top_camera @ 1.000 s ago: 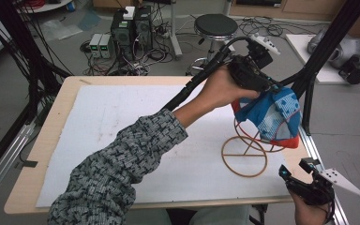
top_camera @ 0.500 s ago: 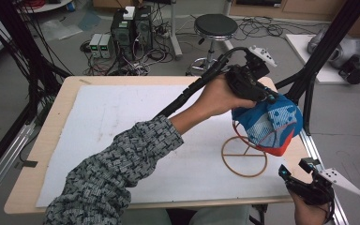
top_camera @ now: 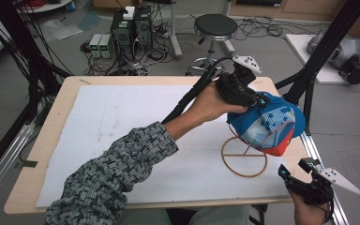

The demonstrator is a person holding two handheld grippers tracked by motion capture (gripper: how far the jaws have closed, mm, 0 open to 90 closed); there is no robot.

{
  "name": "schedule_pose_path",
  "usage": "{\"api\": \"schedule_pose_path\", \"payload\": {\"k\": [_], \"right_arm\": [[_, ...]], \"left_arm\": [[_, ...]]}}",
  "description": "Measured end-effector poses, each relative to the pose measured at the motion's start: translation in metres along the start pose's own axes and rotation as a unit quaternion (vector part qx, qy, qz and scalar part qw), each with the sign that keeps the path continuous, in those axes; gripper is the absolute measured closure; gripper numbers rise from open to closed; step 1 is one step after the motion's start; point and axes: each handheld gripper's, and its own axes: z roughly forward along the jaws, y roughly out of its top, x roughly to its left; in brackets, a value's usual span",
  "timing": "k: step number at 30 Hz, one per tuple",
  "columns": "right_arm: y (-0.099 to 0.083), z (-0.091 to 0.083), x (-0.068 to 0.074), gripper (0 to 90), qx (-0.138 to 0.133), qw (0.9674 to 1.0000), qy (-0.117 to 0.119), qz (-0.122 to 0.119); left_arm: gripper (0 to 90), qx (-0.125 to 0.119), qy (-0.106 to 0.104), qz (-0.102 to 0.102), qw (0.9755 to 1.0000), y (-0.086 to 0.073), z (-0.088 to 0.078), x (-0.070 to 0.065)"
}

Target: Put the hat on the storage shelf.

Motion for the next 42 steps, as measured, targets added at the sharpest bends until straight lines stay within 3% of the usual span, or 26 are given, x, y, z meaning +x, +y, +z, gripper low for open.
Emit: {"api": "schedule_pose_path", "payload": {"k": [17,21,35,42], "right_arm": [[-0.001,0.000,-0.001,11.6,0.002,1.0000,0.000,0.000],[0.000,0.000,-0.001,11.5,0.004,1.0000,-0.001,-0.003],[-0.001,0.000,-0.001,11.6,0.004,1.0000,0.001,0.000],[0.000,0.000,-0.001,11.6,0.004,1.0000,0.000,-0.002]], "left_arm": [[89.4,-0.029,-0.031,-0.015,0.9990,0.009,-0.003,-0.009],[89.4,-0.028,-0.028,-0.011,0.9992,0.009,-0.005,-0.010],[89.4,-0.002,-0.014,0.004,0.9999,-0.003,0.011,-0.005],[89.3,-0.008,-0.011,0.013,0.9998,-0.011,0.016,-0.001]]}}
